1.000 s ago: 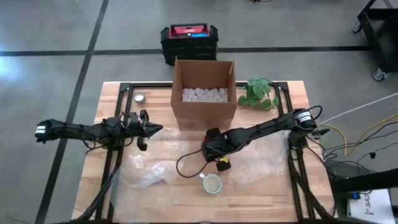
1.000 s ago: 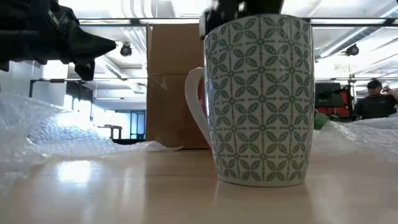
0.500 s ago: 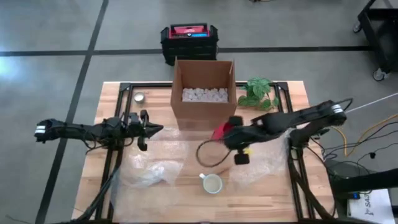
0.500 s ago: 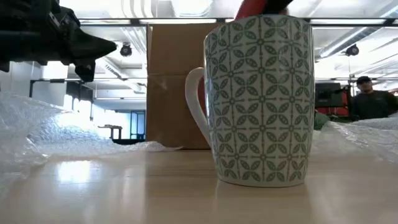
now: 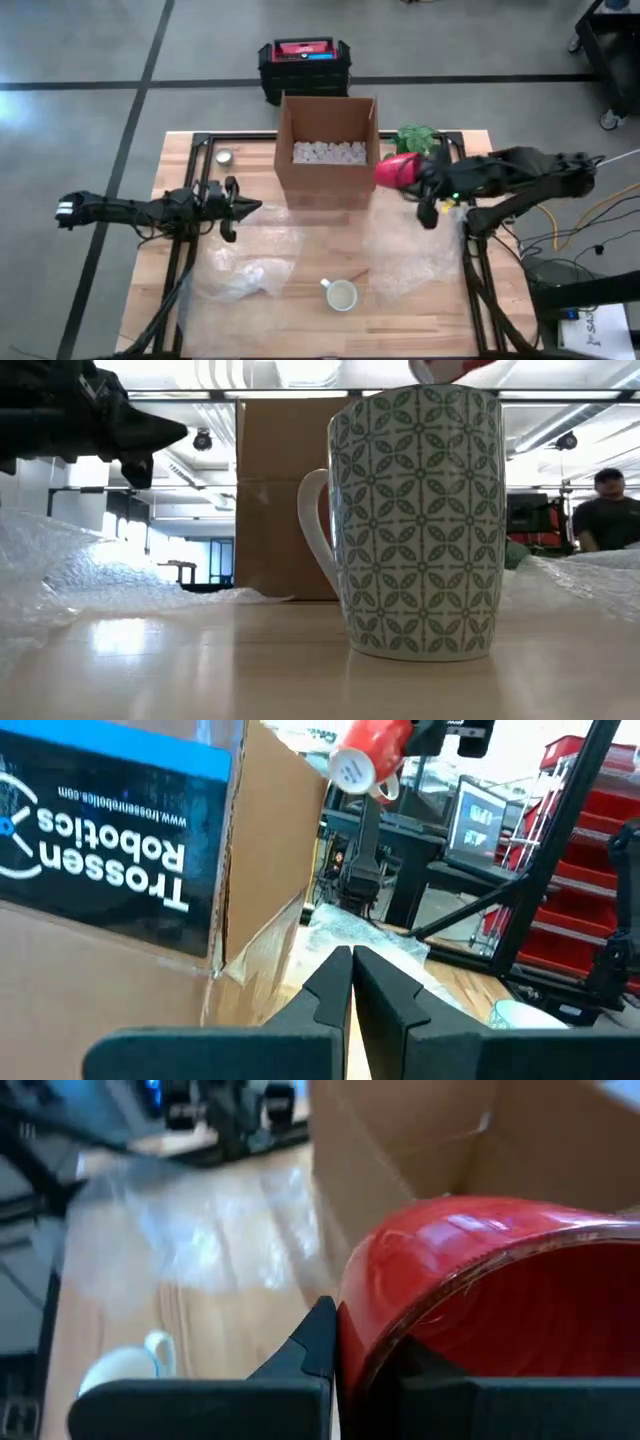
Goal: Wrap mug
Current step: Wrap the orange mug in bubble wrap
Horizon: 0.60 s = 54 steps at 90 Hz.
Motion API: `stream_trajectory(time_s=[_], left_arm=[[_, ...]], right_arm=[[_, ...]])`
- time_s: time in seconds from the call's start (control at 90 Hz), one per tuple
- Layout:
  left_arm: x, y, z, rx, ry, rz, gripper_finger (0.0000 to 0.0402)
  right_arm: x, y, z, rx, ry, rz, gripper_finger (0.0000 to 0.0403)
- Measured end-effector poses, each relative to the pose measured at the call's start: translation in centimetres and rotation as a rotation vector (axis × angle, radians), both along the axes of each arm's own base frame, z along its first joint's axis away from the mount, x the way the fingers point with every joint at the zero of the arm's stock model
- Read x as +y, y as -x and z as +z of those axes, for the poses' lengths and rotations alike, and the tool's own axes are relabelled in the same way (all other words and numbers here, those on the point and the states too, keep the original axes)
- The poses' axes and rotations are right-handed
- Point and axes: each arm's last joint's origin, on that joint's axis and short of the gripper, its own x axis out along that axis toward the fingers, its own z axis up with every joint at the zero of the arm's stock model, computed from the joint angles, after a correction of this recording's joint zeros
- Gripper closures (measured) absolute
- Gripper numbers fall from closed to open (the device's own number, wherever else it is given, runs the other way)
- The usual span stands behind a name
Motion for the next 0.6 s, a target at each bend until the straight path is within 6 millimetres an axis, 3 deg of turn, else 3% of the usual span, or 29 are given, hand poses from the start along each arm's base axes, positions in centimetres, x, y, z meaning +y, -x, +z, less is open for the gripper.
stream_trajectory(time_s=[0.156,0.256,0.456,0.6], left_arm=[[0.0,0.0,0.0,-0.004,0.0,0.0,0.0402],[0.0,0.0,0.0,0.002,0.0,0.0,0.0402],[0.0,-0.1,-0.1,0.008,0.0,0.0,0.0402],[0.0,-0.3,-0.3,0.027,0.0,0.0,0.0402]], right_arm=[[-0.2,0.8,0.4,-0.017,-0.001,-0.002,0.0403],[0.2,0.7,-0.6,0.047,0.02,0.032,0.0403],[2.4,-0.4,-5.9,0.286,0.04,0.155,0.0403],[4.5,-1.3,-10.7,0.405,-0.052,0.264,0.0403]])
